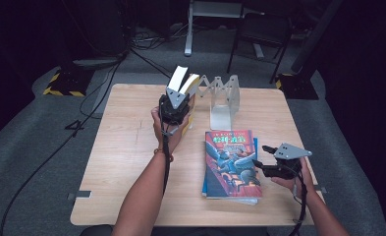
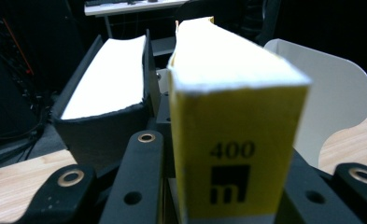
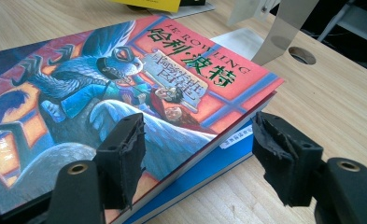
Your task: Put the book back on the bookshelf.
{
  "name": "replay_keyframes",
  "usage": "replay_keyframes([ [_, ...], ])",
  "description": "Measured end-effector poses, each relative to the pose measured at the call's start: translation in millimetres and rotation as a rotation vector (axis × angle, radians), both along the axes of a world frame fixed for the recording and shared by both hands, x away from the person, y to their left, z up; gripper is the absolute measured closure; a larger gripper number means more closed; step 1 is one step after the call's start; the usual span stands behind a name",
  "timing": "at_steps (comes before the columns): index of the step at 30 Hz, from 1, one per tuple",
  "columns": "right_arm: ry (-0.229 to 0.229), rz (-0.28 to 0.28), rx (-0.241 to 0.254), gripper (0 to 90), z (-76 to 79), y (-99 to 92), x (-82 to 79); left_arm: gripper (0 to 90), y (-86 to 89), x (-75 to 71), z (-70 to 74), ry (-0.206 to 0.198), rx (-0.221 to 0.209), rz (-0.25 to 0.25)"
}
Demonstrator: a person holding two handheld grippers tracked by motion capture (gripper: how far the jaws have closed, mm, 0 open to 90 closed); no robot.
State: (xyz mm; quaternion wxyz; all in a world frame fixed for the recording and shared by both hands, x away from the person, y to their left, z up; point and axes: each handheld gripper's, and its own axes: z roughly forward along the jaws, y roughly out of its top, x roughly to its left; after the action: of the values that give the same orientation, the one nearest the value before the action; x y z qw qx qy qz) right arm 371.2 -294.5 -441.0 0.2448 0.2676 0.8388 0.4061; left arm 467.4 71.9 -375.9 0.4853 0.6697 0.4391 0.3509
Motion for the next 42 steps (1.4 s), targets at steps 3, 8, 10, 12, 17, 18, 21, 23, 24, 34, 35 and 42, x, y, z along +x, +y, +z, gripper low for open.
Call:
replay_keyframes([
  [3,-0.007,-0.001,-0.013,35.4,-0.3,1.2,-0.3,73.9,0.1,-0.7,-4.3,-0.003,0.000,-0.001],
  [8,-0.007,0.006,-0.022,35.4,-1.5,3.4,-0.6,73.5,2.2,-2.5,-7.9,-0.008,-0.005,0.008],
  [10,-0.002,0.009,-0.031,35.4,-2.6,4.2,-1.1,71.5,2.9,-4.9,-13.5,0.000,0.027,0.002],
  [12,-0.002,0.010,-0.033,35.4,-2.8,4.2,-1.2,71.1,3.1,-6.1,-15.6,-0.007,0.031,0.000],
  [17,0.004,0.005,-0.039,35.4,-3.4,4.2,-0.7,68.4,4.8,-11.8,-21.0,-0.006,0.025,0.001],
  [18,0.003,0.006,-0.041,35.4,-3.4,4.2,-0.9,68.4,6.1,-12.9,-23.1,0.001,0.025,0.002],
  [21,0.006,0.006,-0.041,35.4,-3.7,3.5,-0.9,72.8,12.1,-17.8,-25.7,0.003,-0.007,0.001],
  [23,0.009,0.004,-0.042,35.3,-4.0,2.6,-0.2,73.4,14.8,-20.9,-25.9,0.007,-0.012,0.008],
  [24,0.011,0.002,-0.042,35.2,-4.2,2.5,0.0,73.4,15.3,-23.6,-26.1,0.003,-0.009,0.013],
  [34,0.017,0.010,-0.059,35.0,-5.0,4.7,-1.1,73.5,-0.6,-19.3,-26.1,-0.019,0.025,0.097],
  [35,0.019,0.010,-0.059,35.0,-5.3,5.0,-1.2,73.5,-2.1,-17.1,-25.2,-0.015,0.033,0.103],
  [42,0.024,0.004,-0.059,35.0,-6.4,1.8,-0.6,73.4,0.2,-19.6,-19.8,0.018,0.036,0.112],
])
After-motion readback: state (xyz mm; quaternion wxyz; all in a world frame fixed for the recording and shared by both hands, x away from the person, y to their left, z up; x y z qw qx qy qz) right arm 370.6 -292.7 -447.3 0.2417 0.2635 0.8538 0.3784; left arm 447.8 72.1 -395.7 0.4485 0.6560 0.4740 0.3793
